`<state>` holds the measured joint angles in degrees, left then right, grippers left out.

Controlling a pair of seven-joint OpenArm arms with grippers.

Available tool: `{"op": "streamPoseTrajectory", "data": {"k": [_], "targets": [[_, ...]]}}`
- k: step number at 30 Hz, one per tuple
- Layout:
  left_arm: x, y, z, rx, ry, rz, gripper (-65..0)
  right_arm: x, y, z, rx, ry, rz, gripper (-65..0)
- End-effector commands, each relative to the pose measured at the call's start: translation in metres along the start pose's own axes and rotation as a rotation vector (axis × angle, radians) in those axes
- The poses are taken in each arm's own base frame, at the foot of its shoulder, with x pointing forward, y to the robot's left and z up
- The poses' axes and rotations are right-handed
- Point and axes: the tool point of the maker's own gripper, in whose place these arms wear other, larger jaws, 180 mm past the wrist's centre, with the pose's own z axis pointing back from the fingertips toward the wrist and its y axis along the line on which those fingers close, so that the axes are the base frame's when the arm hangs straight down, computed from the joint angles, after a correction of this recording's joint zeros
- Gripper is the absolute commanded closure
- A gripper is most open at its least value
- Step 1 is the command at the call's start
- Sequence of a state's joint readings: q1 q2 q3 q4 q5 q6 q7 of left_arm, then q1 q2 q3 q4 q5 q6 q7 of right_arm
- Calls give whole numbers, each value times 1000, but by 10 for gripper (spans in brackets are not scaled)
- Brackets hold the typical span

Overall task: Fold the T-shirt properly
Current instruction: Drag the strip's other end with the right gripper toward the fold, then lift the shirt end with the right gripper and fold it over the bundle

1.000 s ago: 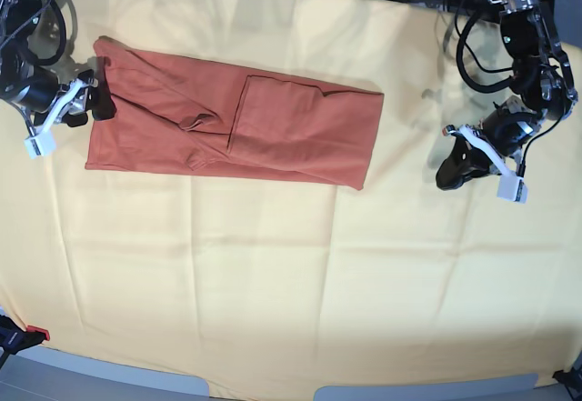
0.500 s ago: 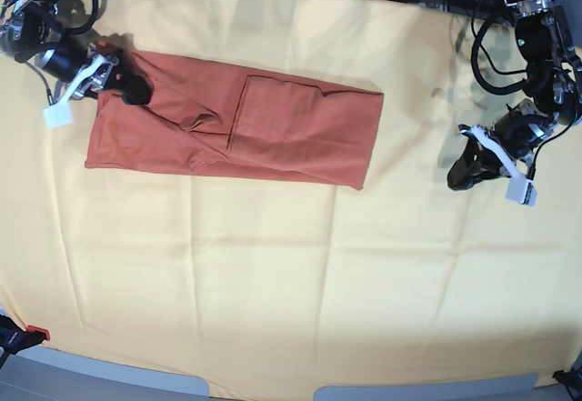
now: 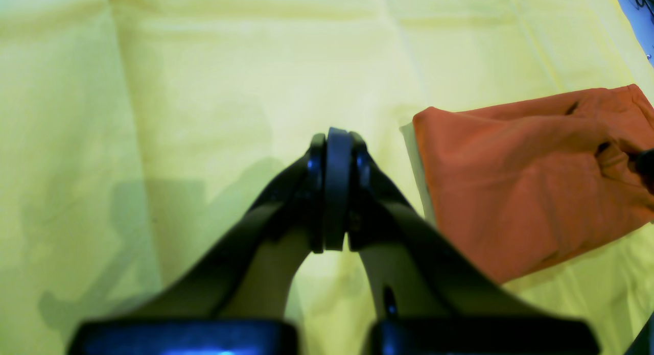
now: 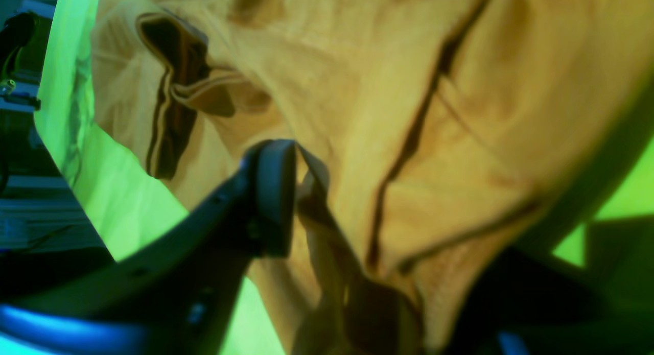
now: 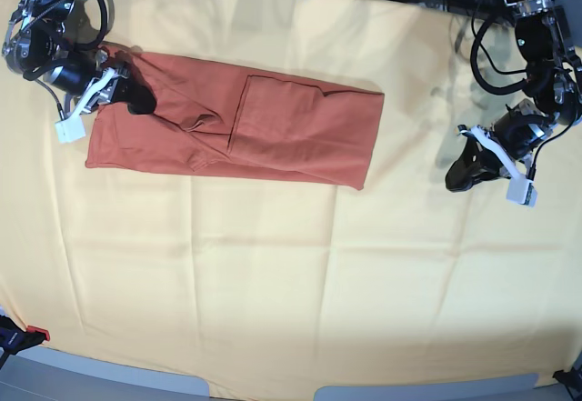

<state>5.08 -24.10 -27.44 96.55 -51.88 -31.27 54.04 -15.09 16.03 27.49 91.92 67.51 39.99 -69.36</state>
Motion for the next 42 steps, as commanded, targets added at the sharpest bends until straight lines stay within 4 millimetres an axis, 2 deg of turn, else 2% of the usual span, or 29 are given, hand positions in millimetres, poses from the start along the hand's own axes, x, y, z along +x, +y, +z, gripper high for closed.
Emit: {"op": "streamPoseTrajectory", "data": {"k": [1, 6, 8, 9, 11, 12, 17, 22, 27, 32, 34, 36, 39, 42], "targets": [[18, -1, 4, -6, -47, -29, 0, 6, -4, 4, -21, -3, 25, -318], [18, -1, 4, -6, -48, -29, 0, 7, -12, 5, -65, -8, 42, -321], [18, -1, 4, -6, -47, -29, 0, 10, -17, 5, -96, -20, 55, -286], [18, -1, 4, -6, -47, -29, 0, 11, -20, 5, -110, -26, 62, -226], [18, -1, 4, -6, -47, -29, 0, 10, -25, 6, -139, -15, 76, -31], [18, -1, 4, -6, -48, -28, 0, 9, -27, 6, -148, -7, 80, 0], [19, -1, 4, -8, -50, -27, 0, 11, -31, 9, -166, 0, 96, 0], [20, 0, 6, -6, -49, -32, 0, 17, -46, 26, -213, 46, 146, 0], [20, 1, 6, -4, -47, -36, 0, 31, -73, 58, -369, 129, 225, 0], [20, 1, 6, -5, -47, -36, 0, 65, -91, 96, -656, 143, 313, 0], [20, 1, 6, -4, -47, -36, 0, 79, -86, 106, -750, 107, 335, 0], [20, 1, 6, -5, -47, -35, 0, 89, -72, 104, -766, 48, 339, 0], [18, 1, 6, -5, -44, -30, 0, 90, -41, 84, -668, -31, 326, 0], [16, 1, 6, -4, -39, -26, 0, 83, -6, 55, -476, -87, 306, 0]]}}
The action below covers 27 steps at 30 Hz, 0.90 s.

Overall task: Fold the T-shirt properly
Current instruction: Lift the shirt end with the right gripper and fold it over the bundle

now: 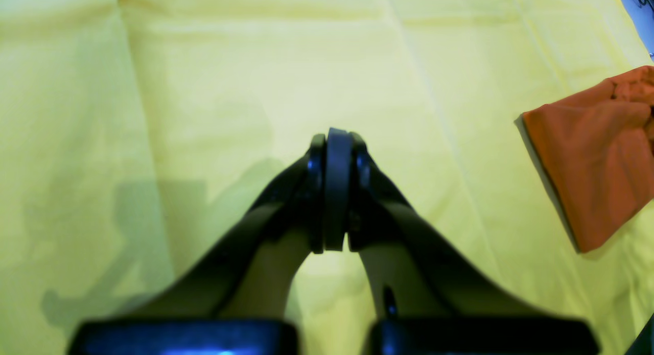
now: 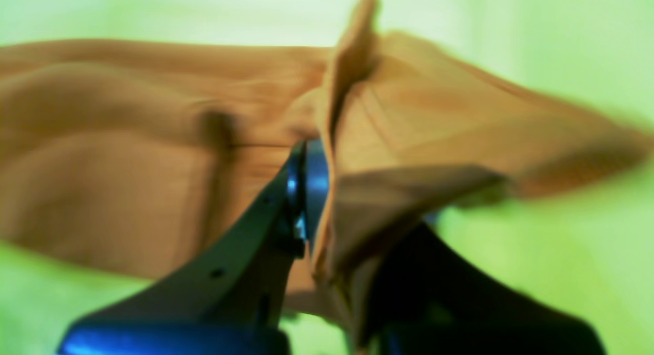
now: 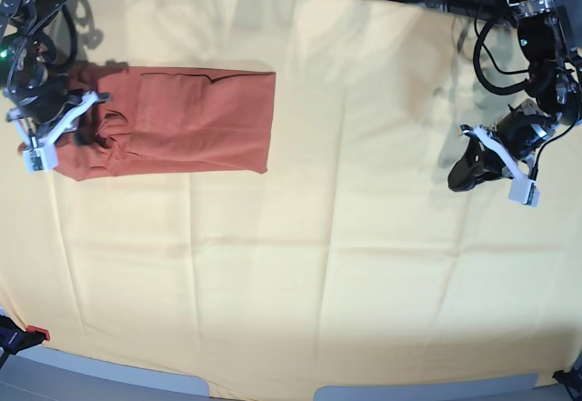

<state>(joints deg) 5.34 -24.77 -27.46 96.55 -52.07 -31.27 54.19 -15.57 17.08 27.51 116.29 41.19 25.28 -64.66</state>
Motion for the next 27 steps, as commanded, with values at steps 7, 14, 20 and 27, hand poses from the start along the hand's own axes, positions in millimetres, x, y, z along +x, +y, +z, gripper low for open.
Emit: {"op": "streamPoseTrajectory", "data": {"k": [7, 14, 20, 27], "targets": [[10, -2, 4, -9, -36, -11, 0, 44, 98, 15, 445, -307, -52, 0], [-2, -3, 6, -11, -11, 1, 0, 40, 137, 4, 534, -270, -22, 0], [-3, -6, 7, -25, -16, 14, 0, 21, 180, -12, 590, -156, 106, 0], [-3, -6, 7, -25, -17, 15, 0, 18, 213, -16, 644, -154, 192, 0]]}}
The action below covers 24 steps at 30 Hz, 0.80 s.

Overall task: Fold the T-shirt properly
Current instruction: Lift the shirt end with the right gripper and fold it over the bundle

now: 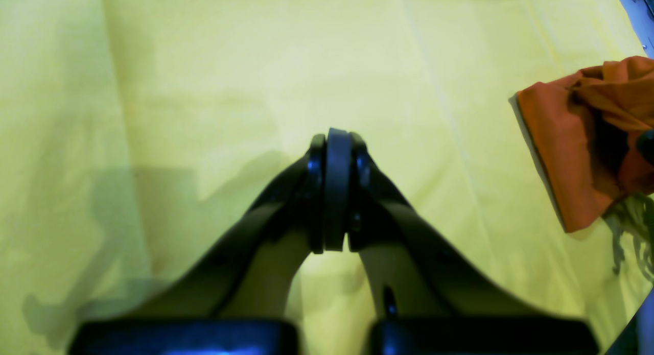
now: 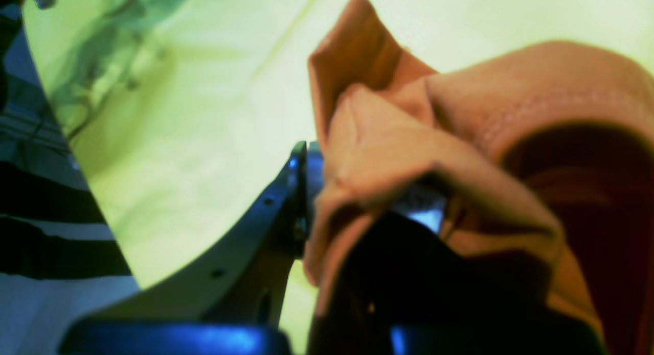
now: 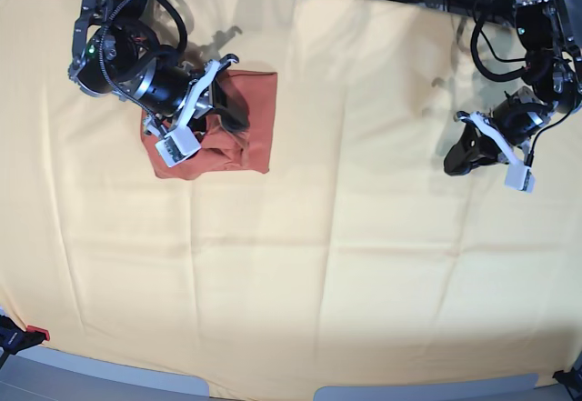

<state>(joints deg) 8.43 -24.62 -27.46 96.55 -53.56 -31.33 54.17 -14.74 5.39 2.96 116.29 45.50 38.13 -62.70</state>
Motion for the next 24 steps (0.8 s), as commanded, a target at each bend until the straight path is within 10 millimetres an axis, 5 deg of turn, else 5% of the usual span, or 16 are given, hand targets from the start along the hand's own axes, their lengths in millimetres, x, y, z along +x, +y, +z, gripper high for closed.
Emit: {"op": "streamPoseTrajectory", "data": {"k": [1, 4, 6, 13, 21, 24], "targets": [[17, -1, 4, -8, -46, -26, 0, 13, 8, -1, 26, -45, 38, -17], [17, -1, 4, -8, -46, -27, 0, 6, 8, -10, 1, 24, 109, -322], [17, -1, 4, -8, -46, -27, 0, 9, 7, -14, -18, 31, 134, -460], [16, -1, 4, -8, -45, -27, 0, 32, 9, -15, 9, -34, 187, -471], [13, -1, 4, -7, -27, -26, 0, 5, -27, -8, -161, 115, 120, -471], [14, -1, 4, -8, -29, -27, 0, 9, 3, -11, 1, 82, 125, -471]]}}
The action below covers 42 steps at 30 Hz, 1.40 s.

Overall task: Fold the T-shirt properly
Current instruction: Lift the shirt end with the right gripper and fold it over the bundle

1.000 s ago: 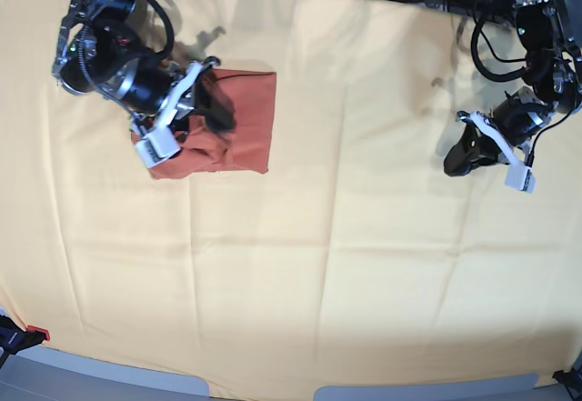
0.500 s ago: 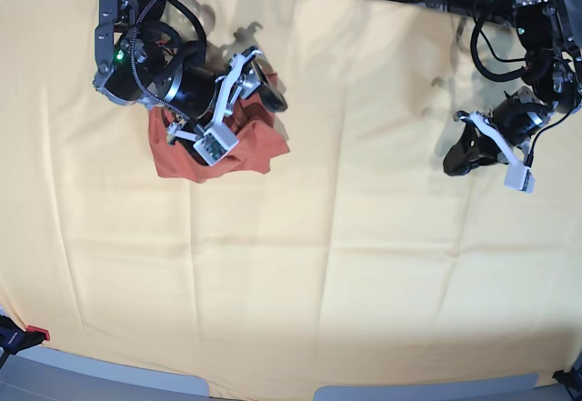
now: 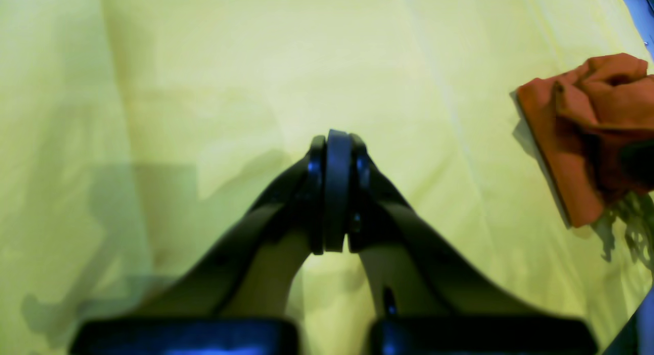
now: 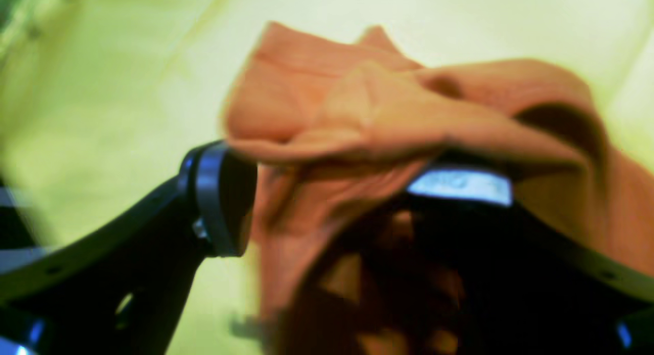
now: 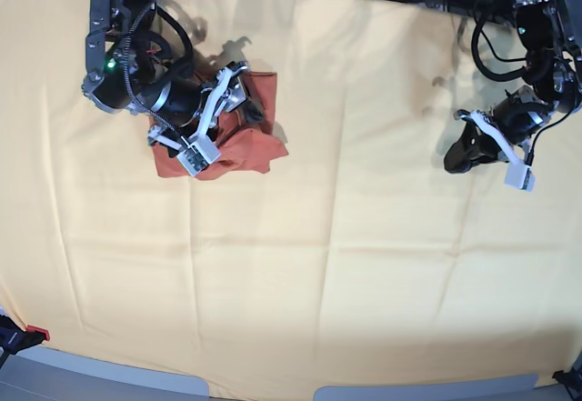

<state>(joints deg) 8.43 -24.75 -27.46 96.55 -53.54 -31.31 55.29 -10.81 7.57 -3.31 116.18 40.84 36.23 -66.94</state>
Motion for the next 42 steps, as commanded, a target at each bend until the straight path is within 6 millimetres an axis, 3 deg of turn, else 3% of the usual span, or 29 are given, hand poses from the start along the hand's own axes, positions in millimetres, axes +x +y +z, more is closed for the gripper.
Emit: {"op": "streamPoseTrajectory", "data": {"k": [1, 3, 7, 14, 24, 34, 38, 42], "targets": [[17, -1, 4, -9, -50, -25, 0, 17, 13, 3, 61, -66, 51, -471], [16, -1, 4, -8, -46, -26, 0, 18, 15, 4, 75, -74, 62, -471], [15, -1, 4, -6, -45, -26, 0, 5, 1, 4, 4, -4, 56, -471], [16, -1, 4, -6, -46, -27, 0, 20, 3, 23, -28, -31, 157, -471], [17, -1, 4, -7, -50, -27, 0, 15, 4, 37, -51, -19, 184, -471], [16, 0, 4, 1, -43, -32, 0, 56, 30, 57, -22, -180, 294, -466], [16, 0, 4, 1, -47, -32, 0, 48, 16, 58, -85, -125, 321, -466], [16, 1, 4, 2, -45, -32, 0, 27, 8, 61, -112, -38, 335, -466]]}}
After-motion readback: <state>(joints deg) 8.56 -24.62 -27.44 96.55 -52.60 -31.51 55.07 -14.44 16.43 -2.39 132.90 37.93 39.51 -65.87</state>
